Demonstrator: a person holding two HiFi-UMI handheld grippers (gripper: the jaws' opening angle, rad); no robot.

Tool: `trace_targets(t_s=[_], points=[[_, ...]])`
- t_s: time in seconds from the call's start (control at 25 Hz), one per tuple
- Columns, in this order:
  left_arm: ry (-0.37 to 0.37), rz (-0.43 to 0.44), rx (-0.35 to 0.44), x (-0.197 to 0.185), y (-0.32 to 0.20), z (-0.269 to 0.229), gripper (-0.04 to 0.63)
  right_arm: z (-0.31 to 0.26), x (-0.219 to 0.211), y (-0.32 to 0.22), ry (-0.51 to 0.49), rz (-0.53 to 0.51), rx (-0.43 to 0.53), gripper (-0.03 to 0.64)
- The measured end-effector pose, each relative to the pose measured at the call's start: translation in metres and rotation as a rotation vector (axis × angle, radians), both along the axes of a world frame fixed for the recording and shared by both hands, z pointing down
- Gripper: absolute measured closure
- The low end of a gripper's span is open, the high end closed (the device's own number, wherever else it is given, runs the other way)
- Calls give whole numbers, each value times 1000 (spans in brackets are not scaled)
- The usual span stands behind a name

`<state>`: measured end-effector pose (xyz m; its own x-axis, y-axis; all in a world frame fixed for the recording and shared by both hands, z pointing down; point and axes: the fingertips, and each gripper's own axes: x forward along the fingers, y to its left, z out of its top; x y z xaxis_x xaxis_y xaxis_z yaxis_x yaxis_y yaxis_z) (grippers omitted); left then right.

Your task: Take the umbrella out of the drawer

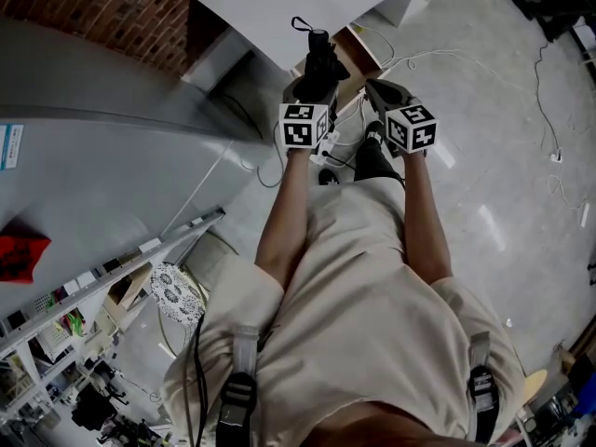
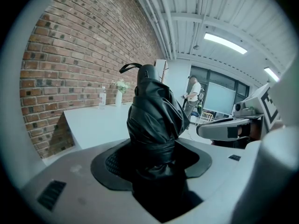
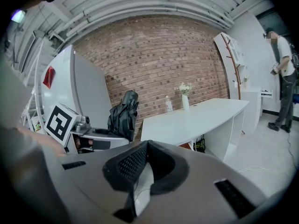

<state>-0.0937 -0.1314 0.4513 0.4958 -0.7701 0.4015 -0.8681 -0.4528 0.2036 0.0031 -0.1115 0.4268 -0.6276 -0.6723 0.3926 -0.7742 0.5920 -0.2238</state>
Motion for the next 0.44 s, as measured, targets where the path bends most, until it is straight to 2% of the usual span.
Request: trace_targets(t_s=[0.44], points=[[8, 2, 7, 1, -5, 0, 339, 5, -8, -4, 26, -40, -2, 549]])
